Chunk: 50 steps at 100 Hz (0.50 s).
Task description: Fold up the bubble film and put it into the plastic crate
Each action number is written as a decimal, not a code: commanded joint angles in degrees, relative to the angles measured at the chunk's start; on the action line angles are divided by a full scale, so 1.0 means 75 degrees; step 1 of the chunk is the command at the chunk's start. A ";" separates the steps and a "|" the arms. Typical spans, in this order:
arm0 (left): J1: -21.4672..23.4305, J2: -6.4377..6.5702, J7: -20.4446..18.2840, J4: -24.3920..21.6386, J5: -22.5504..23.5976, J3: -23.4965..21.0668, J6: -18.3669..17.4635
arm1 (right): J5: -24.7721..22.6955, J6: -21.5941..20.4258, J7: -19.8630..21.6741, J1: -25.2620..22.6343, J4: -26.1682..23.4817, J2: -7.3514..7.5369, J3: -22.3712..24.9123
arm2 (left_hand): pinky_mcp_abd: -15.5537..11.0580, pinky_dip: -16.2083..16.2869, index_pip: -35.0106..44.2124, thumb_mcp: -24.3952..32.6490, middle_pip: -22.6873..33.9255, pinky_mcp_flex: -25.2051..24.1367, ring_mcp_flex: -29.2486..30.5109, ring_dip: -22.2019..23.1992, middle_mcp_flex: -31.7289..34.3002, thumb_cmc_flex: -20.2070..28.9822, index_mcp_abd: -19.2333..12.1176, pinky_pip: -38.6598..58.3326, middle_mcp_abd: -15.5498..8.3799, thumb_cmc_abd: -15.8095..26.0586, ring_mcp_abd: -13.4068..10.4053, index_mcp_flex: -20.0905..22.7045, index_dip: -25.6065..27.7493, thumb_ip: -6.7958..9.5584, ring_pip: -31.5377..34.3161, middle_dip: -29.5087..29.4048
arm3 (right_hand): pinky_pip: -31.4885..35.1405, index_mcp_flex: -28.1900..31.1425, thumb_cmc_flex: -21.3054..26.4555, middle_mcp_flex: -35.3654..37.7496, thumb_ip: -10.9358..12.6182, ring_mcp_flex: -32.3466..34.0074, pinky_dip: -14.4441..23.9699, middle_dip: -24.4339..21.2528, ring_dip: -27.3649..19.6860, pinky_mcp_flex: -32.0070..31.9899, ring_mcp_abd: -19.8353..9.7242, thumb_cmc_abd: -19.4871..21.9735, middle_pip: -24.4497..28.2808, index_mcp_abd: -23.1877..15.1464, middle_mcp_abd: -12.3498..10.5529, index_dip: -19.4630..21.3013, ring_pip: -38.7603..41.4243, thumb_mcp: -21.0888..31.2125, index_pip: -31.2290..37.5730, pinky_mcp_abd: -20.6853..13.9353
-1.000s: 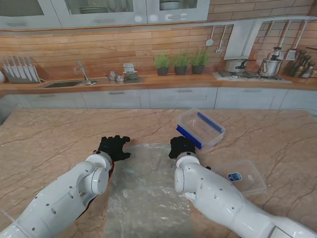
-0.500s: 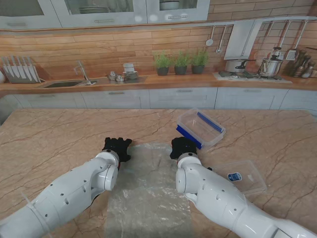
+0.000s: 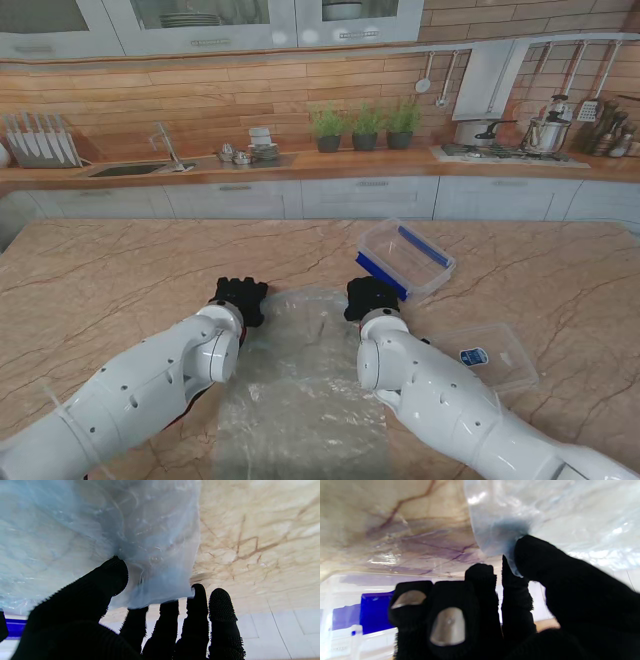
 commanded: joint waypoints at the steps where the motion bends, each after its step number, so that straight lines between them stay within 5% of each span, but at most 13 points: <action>1: 0.0452 -0.0067 0.0094 0.0175 -0.0126 -0.0019 -0.0090 | 0.0001 -0.0072 -0.0005 -0.0219 0.0023 0.0055 0.0001 | 0.0101 -0.0054 0.1187 -0.0260 0.0111 0.0087 0.0219 -0.0192 0.0308 0.0428 -0.0484 -0.0038 -0.0067 -0.0643 0.0068 0.0406 0.0328 -0.0486 -0.0043 -0.0142 | 0.0787 0.0064 0.0389 0.0309 0.0173 0.0252 -0.0100 0.0063 -0.0031 0.0020 -0.0500 -0.0402 0.0565 -0.0162 0.0803 -0.0014 0.0166 -0.0139 0.0072 -0.0259; 20: 0.0816 -0.0273 0.0939 0.0272 -0.0340 -0.0406 -0.0301 | -0.0020 -0.0124 0.0076 -0.0362 -0.0290 0.0156 0.0193 | 0.0509 0.0112 0.1599 -0.0344 0.0482 0.1336 0.1978 -0.0409 0.2759 0.0922 -0.0920 0.0899 -0.0212 -0.0490 0.0360 0.1074 -0.0183 -0.0484 0.0568 0.0211 | 0.0536 -0.0050 0.0404 0.0097 0.0405 0.0242 0.0049 -0.0117 -0.0243 -0.0342 -0.0180 -0.0111 0.0331 -0.0140 0.0995 0.0014 -0.0232 -0.0099 -0.0024 -0.0063; 34: 0.1032 -0.0345 0.1210 0.0198 -0.0506 -0.0650 -0.0415 | -0.0031 -0.0194 0.0141 -0.0464 -0.0497 0.0226 0.0339 | 0.0701 0.0318 0.0671 -0.0261 0.0065 0.2210 0.3031 -0.0710 0.4600 0.1055 -0.0850 0.1470 -0.0226 -0.0275 0.0460 0.2447 -0.2104 -0.0526 0.0923 -0.0653 | 0.0292 -0.0143 0.0455 -0.0113 0.0526 0.0089 0.0163 -0.0310 -0.0420 -0.0671 0.0125 0.0166 0.0072 -0.0202 0.1146 0.0153 -0.0647 -0.0103 -0.0101 0.0071; 50: 0.1275 -0.0397 0.1573 0.0099 -0.0572 -0.0964 -0.0662 | -0.0028 -0.0334 0.0155 -0.0606 -0.0774 0.0296 0.0553 | 0.0874 0.0445 0.0502 0.0408 0.0365 0.2744 0.3575 -0.0753 0.5217 0.1037 -0.0496 0.1840 -0.0149 -0.0276 0.0464 0.2847 -0.2676 -0.0407 0.1402 -0.0938 | 0.0018 -0.0161 0.0519 -0.0150 0.0512 -0.0056 0.0274 -0.0828 -0.0596 -0.0861 0.0532 0.0310 -0.0378 -0.0219 0.1205 0.0294 -0.1219 -0.0164 -0.0186 0.0229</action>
